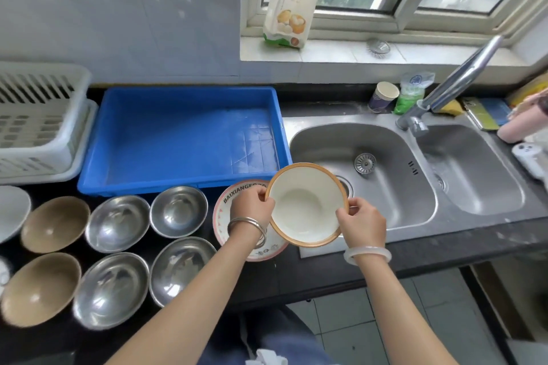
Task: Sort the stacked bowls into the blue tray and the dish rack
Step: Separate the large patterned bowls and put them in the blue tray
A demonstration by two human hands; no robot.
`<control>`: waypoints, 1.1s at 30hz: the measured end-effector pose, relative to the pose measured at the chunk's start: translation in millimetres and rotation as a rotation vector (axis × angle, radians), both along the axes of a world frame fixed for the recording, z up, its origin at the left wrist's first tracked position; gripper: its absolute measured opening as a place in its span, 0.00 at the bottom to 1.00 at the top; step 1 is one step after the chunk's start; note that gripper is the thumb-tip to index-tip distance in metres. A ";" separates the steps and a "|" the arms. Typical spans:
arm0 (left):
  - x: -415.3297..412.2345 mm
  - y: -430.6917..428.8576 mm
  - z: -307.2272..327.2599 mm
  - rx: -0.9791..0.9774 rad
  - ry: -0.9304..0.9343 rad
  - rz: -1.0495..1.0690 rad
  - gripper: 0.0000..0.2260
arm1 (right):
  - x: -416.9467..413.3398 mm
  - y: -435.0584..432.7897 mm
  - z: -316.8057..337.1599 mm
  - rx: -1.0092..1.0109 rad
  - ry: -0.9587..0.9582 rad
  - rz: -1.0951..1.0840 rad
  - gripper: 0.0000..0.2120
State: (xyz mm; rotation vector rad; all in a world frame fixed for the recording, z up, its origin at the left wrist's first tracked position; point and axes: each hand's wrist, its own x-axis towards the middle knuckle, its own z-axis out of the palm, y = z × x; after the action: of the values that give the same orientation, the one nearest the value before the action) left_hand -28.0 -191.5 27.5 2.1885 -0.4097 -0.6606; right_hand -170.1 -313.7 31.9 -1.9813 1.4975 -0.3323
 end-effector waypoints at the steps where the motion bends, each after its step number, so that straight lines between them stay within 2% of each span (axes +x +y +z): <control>1: -5.5 -5.2 -2.0 0.004 0.021 -0.020 0.06 | -6.6 -3.4 -0.1 -0.001 0.011 -0.022 0.04; 12: -49.5 -36.4 -37.9 0.107 0.084 -0.139 0.08 | -59.8 -16.2 -32.6 0.095 0.122 -0.137 0.08; 17: -54.7 -36.9 -50.6 0.147 0.075 -0.165 0.08 | -67.4 -15.3 -46.9 0.135 0.107 -0.155 0.09; 25: -58.5 -36.7 -56.9 0.143 0.053 -0.175 0.10 | -71.6 -13.3 -56.9 0.178 0.048 -0.171 0.09; 33: -61.6 -33.4 -56.6 0.068 0.067 -0.135 0.12 | -76.9 -13.6 -61.5 0.225 0.023 -0.085 0.09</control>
State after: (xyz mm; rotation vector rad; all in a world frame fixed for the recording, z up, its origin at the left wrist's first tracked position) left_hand -89.6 -224.9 -29.1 2.2096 -0.5105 -0.8296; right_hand -247.0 -327.4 -29.6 -1.7542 1.5639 -0.1684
